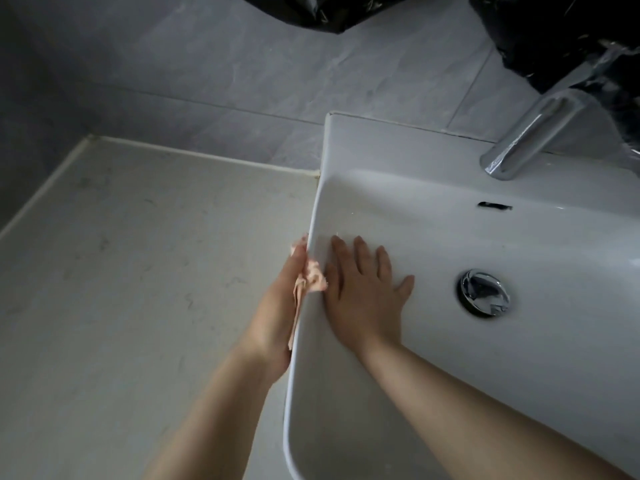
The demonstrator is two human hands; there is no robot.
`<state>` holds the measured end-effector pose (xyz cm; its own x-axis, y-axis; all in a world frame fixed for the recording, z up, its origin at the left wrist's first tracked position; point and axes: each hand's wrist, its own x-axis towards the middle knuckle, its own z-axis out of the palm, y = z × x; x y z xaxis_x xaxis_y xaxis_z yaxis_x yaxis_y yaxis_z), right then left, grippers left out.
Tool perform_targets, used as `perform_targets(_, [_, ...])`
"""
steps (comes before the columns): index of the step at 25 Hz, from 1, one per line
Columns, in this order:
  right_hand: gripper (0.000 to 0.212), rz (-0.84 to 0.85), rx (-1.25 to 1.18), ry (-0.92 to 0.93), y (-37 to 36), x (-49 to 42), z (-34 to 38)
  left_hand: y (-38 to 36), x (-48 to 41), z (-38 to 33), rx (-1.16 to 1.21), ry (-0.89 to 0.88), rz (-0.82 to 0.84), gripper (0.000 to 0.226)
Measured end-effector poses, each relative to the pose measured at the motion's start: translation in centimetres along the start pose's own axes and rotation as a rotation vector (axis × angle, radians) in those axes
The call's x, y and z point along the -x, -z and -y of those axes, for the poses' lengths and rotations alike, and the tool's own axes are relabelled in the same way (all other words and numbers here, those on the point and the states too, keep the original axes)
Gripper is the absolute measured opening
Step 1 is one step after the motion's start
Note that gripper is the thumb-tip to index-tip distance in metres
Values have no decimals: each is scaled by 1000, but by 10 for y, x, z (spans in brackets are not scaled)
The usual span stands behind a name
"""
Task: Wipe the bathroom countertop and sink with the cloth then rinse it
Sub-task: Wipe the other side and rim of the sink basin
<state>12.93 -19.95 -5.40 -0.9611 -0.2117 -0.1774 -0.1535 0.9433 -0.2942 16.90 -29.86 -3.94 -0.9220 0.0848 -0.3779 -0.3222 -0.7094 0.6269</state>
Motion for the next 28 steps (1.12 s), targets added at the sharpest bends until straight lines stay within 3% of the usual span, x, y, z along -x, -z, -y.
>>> perform_targets(5, [49,-15,10,4,0,0,0,-16,-32,-29,-93,-132,-55,76])
perform_targets(11, [49,-3,-10,26,0,-2,-1,-7,11,-5,-53,44,-33,43])
perform_targets(14, [47,-12,-69,25,1,-2,-3,-18,-23,-33,-341,-137,-113,37])
perform_targets(15, [47,-46,-86,65,2,-4,-2,-21,-33,-43,-457,-208,-109,31])
perform_targets(17, [45,-278,-44,243,10,-21,-1,-21,-55,-52,-582,-257,-92,28])
perform_targets(19, [46,-501,39,333,29,-50,3,-21,-57,-50,-537,-227,-86,32])
perform_targets(23, [46,-373,124,214,46,-101,14,-6,-54,-35,-434,-223,-50,31])
perform_targets(28, [42,-769,203,326,18,-119,-2,-14,-99,-65,-344,-40,-37,45])
